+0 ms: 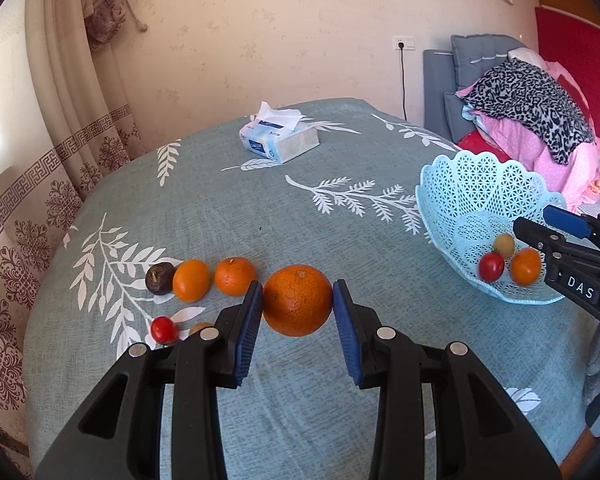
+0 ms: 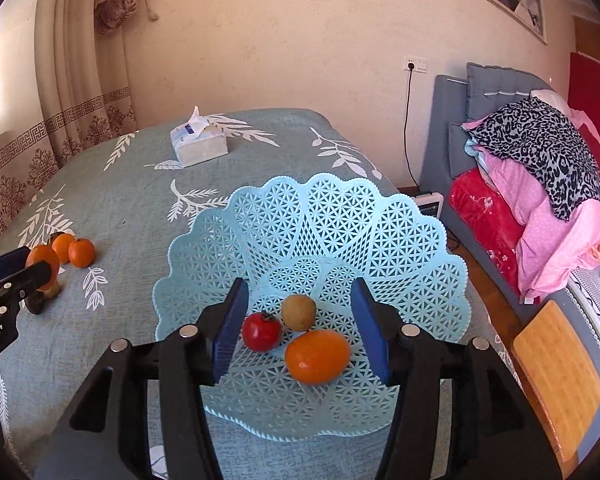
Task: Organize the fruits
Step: 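Carry the kiwi and orange to the basket and release both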
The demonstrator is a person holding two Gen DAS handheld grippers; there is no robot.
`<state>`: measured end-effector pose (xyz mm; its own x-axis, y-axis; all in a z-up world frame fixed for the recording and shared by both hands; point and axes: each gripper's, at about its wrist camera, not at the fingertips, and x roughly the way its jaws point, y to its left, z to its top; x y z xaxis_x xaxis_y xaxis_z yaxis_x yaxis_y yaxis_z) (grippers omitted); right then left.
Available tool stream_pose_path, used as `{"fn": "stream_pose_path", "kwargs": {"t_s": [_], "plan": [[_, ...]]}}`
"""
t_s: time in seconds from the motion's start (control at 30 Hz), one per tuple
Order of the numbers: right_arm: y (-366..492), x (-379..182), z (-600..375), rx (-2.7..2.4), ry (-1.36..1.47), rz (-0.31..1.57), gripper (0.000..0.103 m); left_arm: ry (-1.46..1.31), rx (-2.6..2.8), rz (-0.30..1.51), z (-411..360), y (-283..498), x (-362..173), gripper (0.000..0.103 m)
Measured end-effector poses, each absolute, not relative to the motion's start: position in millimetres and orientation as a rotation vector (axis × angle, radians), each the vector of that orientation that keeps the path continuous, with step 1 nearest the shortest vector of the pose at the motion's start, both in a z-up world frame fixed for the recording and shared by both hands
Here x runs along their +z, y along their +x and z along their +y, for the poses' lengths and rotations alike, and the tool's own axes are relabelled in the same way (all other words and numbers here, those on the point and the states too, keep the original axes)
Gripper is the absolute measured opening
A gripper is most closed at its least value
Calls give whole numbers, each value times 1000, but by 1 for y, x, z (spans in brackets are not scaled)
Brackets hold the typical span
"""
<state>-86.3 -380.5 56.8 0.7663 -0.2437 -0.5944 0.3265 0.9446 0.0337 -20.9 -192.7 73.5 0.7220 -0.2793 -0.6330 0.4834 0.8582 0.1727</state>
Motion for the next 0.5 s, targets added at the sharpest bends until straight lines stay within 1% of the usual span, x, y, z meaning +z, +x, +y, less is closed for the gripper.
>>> {"fn": "stream_pose_path", "kwargs": {"t_s": [0.5], "plan": [[-96, 57, -405, -383, 179, 601, 55, 365, -569, 639, -263, -19, 75, 37]]}}
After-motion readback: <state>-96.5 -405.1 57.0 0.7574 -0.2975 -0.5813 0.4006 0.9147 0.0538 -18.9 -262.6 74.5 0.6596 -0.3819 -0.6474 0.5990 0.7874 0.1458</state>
